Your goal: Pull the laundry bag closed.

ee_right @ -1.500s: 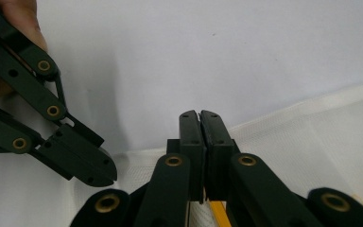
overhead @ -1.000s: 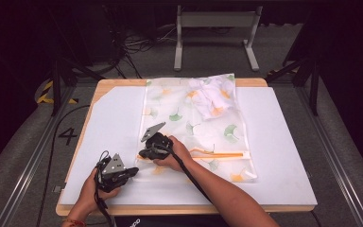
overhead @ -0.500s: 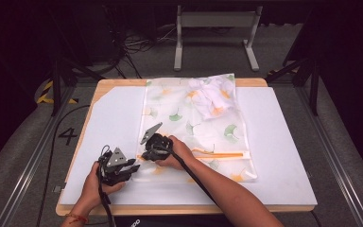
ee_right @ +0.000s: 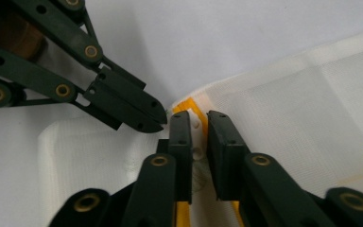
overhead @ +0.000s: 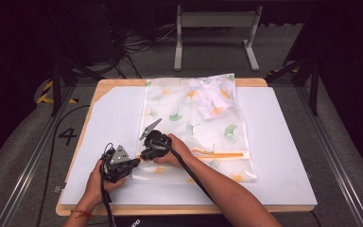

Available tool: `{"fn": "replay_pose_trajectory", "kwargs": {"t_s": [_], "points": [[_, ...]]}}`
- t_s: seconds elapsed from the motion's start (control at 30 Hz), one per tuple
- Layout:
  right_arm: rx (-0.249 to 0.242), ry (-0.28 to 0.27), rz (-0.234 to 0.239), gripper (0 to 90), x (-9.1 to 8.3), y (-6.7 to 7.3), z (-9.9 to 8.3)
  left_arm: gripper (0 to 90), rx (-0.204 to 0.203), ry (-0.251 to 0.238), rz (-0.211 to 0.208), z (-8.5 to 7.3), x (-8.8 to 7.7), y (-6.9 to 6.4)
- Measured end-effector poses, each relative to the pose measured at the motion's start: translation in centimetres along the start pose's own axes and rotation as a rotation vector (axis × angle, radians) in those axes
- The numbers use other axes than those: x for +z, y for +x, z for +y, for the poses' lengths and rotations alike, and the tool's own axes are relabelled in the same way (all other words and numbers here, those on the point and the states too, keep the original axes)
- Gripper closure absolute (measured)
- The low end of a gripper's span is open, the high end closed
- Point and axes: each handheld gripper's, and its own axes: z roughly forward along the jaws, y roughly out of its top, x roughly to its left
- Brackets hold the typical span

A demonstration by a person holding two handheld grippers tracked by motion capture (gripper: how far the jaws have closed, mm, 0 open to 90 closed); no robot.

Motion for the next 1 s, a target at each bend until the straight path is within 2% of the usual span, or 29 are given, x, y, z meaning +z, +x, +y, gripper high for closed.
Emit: {"fn": "replay_pose_trajectory", "kwargs": {"t_s": [0.07,0.2,0.3,0.43,0.57,0.63,0.67,0.7,0.73,0.77,0.8,0.83,0.93,1.0], "points": [[0.004,0.007,0.002,89.8,0.0,0.0,0.2,89.5,0.006,0.001,0.007,0.0,0.0,-0.1],[0.036,0.013,0.009,90.0,-0.1,-0.1,0.3,89.6,-0.003,-0.001,0.006,0.0,0.0,-0.1],[0.051,-0.004,0.010,90.0,0.0,0.1,0.1,89.6,-0.002,-0.009,0.011,-0.1,0.0,-0.1],[0.046,-0.005,0.008,90.0,-0.3,0.1,-0.2,89.7,0.001,-0.011,0.006,-0.2,-0.1,0.0],[0.072,-0.027,0.016,90.0,-0.4,-0.1,-0.4,89.8,-0.027,-0.024,-0.012,-0.4,-0.1,0.2],[0.016,-0.021,-0.012,88.4,-0.3,0.5,-0.4,89.7,-0.028,-0.024,-0.015,-0.4,-0.1,0.2],[-0.009,-0.015,-0.027,83.3,-0.2,0.8,-0.4,89.7,-0.028,-0.025,-0.015,-0.4,-0.1,0.2],[-0.065,-0.002,-0.055,80.4,-0.1,1.2,-0.4,89.7,-0.028,-0.025,-0.017,-0.5,-0.2,0.2],[-0.094,0.014,-0.081,79.8,0.0,1.5,-0.3,89.7,-0.028,-0.026,-0.017,-0.5,-0.2,0.3],[-0.120,0.024,-0.103,78.0,0.0,1.8,-0.2,89.6,-0.032,-0.026,-0.020,-0.5,-0.2,0.3],[-0.120,0.024,-0.103,78.0,0.0,1.8,-0.2,89.7,-0.032,-0.026,-0.020,-0.5,-0.2,0.3],[-0.183,0.043,-0.144,75.6,0.2,2.2,0.1,89.7,-0.030,-0.028,-0.017,-0.5,-0.2,0.3],[-0.229,0.074,-0.155,74.8,0.3,2.4,0.6,89.6,-0.030,-0.025,-0.022,-0.5,-0.2,0.3],[-0.231,0.103,-0.130,74.5,0.3,2.1,0.9,89.6,-0.027,-0.024,-0.024,-0.5,-0.2,0.4]]}}
